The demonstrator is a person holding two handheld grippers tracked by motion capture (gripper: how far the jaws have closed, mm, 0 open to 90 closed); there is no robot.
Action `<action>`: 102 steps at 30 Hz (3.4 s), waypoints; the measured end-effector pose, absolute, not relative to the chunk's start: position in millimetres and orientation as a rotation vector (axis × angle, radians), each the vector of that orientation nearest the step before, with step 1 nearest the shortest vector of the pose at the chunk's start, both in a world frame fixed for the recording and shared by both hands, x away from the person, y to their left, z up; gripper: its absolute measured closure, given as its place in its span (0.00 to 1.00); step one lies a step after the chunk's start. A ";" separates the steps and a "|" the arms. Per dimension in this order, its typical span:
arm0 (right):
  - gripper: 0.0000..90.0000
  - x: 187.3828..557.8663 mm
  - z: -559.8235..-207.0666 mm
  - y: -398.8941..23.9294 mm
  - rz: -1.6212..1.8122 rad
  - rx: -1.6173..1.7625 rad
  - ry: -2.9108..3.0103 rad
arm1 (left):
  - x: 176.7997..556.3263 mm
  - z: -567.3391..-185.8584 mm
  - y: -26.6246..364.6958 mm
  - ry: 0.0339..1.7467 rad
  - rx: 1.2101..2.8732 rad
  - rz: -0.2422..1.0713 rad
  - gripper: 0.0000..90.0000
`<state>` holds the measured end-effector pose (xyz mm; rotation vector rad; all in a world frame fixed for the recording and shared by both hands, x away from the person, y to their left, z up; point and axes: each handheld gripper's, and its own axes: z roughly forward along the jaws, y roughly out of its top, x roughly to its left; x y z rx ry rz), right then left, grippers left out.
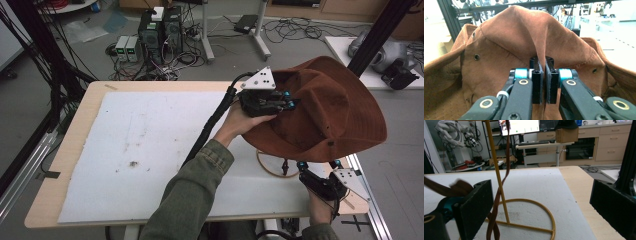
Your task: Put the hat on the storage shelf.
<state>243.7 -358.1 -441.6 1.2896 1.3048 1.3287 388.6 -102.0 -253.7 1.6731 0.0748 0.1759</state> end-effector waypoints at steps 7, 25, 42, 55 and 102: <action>0.05 243.8 -441.4 -357.5 1.342 1.291 1.298 | 388.7 -257.4 -98.8 0.089 1.646 0.161 0.91; 0.05 244.2 -441.9 -357.2 1.335 1.289 1.304 | 379.9 -244.0 -69.1 0.129 1.520 0.262 0.46; 0.05 244.3 -441.3 -354.6 1.326 1.274 1.315 | 346.1 -244.6 82.6 0.407 1.436 0.584 0.36; 0.05 244.9 -440.7 -351.1 1.330 1.280 1.308 | 298.2 -294.2 204.8 0.696 1.395 0.765 0.35; 0.05 244.1 -442.0 -351.0 1.309 1.286 1.288 | 222.6 -436.5 276.5 1.104 1.214 1.051 0.26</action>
